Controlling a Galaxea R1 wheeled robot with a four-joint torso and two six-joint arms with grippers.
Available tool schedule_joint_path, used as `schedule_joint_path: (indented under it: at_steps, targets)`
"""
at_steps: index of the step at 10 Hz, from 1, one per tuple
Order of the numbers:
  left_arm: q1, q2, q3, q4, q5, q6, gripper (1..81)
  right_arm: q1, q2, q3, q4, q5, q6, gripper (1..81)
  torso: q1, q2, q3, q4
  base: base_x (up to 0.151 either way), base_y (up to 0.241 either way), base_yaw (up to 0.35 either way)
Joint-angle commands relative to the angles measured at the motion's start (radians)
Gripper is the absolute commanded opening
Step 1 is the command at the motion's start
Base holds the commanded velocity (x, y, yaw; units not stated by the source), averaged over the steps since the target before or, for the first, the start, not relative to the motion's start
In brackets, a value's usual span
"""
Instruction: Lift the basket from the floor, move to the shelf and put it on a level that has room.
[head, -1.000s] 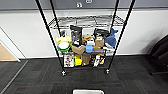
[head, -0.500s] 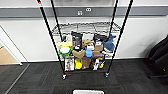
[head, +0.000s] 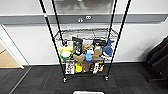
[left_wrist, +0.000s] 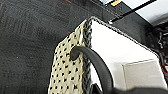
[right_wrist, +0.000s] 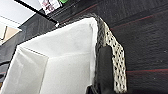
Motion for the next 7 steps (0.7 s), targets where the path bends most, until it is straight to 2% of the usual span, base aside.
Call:
schedule_joint_path:
  at_steps: [1,2,6,7]
  targets:
    - [-0.124,-0.053,0.069,-0.024,0.032,-0.010,1.0,0.132,-0.034,0.051,0.031,-0.034,0.009,1.0,-0.063,0.098,0.066,0.000,0.000,0.000,0.000]
    - [-0.134,-0.051,0.069,-0.027,0.030,-0.013,1.0,0.151,-0.034,0.055,0.033,-0.035,0.009,1.0,-0.085,0.131,0.019,0.000,0.000,0.000,0.000]
    - [-0.158,-0.103,0.145,-0.044,0.029,-0.031,1.0,0.204,-0.037,0.078,0.030,-0.114,0.007,1.0,-0.165,0.253,0.042,0.000,0.000,0.000,0.000]
    - [-0.158,-0.116,0.155,-0.047,0.027,-0.032,1.0,0.204,-0.037,0.078,0.030,-0.115,0.007,1.0,-0.188,0.288,0.079,0.000,0.000,0.000,0.000]
